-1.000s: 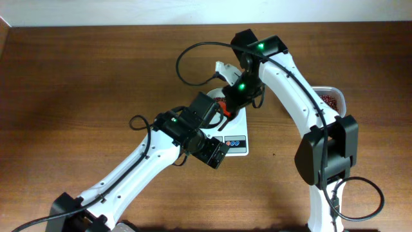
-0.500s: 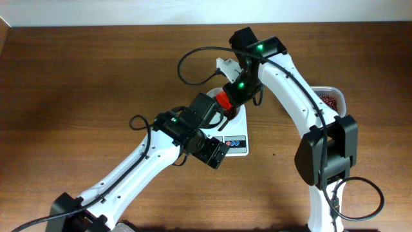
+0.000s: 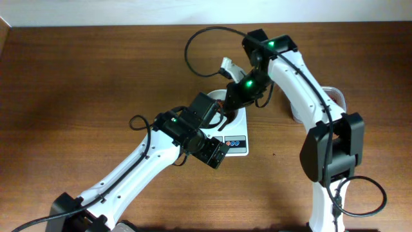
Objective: Scoop item into bowl and weigh 50g on scale
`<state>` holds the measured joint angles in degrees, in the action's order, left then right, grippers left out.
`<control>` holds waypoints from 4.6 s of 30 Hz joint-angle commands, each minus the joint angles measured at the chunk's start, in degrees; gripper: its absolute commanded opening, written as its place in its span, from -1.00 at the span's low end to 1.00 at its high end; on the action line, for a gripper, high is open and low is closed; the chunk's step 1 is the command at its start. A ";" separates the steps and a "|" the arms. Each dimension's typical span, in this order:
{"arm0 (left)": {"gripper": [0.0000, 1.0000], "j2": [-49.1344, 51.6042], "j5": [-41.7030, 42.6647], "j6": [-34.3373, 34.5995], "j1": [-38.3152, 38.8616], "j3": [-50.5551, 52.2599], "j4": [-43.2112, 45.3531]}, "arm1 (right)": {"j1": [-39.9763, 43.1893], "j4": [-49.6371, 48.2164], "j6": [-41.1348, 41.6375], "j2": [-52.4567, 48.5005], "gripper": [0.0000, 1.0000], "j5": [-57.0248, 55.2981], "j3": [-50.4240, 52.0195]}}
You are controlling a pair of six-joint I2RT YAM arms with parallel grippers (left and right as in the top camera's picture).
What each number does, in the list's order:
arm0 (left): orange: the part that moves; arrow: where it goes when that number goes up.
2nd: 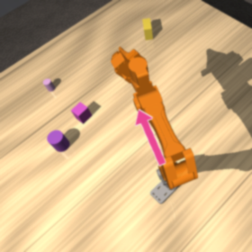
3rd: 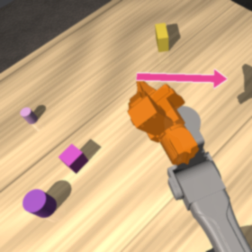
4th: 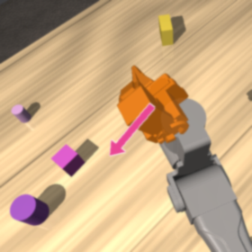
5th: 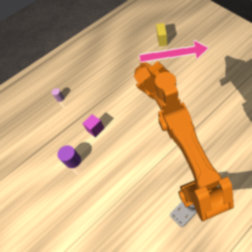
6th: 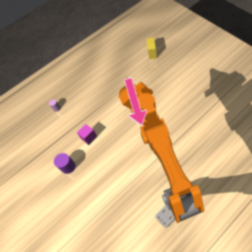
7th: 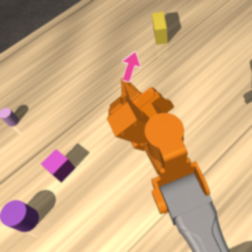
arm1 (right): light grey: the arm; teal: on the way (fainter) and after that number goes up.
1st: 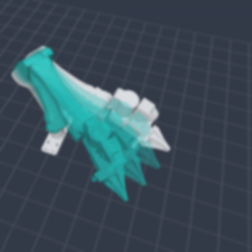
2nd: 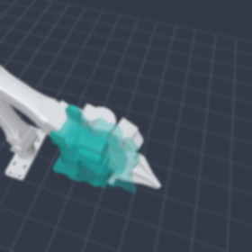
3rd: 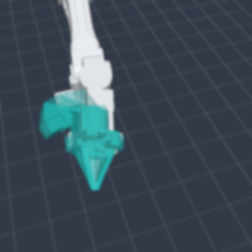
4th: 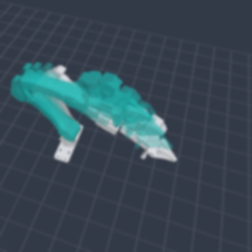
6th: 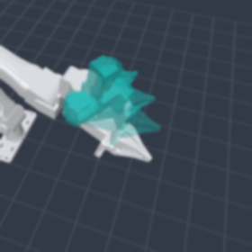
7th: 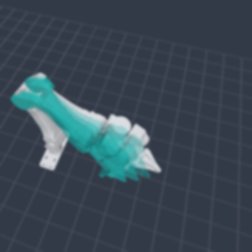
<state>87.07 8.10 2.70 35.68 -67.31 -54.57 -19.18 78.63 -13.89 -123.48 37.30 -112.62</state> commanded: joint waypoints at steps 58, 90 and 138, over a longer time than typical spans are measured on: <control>0.98 -0.42 -0.42 0.55 0.07 0.13 0.04 | -5.20 2.75 12.72 0.00 -0.92 -25.94 -8.68; 0.98 -0.42 -0.42 0.55 0.07 0.13 0.04 | -7.17 2.99 9.84 0.00 -0.92 -16.59 -8.04; 0.98 -0.42 -0.42 0.55 0.07 0.13 0.04 | 30.14 16.79 17.81 0.00 -0.92 -22.64 -16.00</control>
<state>87.07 8.10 2.70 35.68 -67.31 -54.57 10.52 94.56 1.21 -123.96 17.34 -131.57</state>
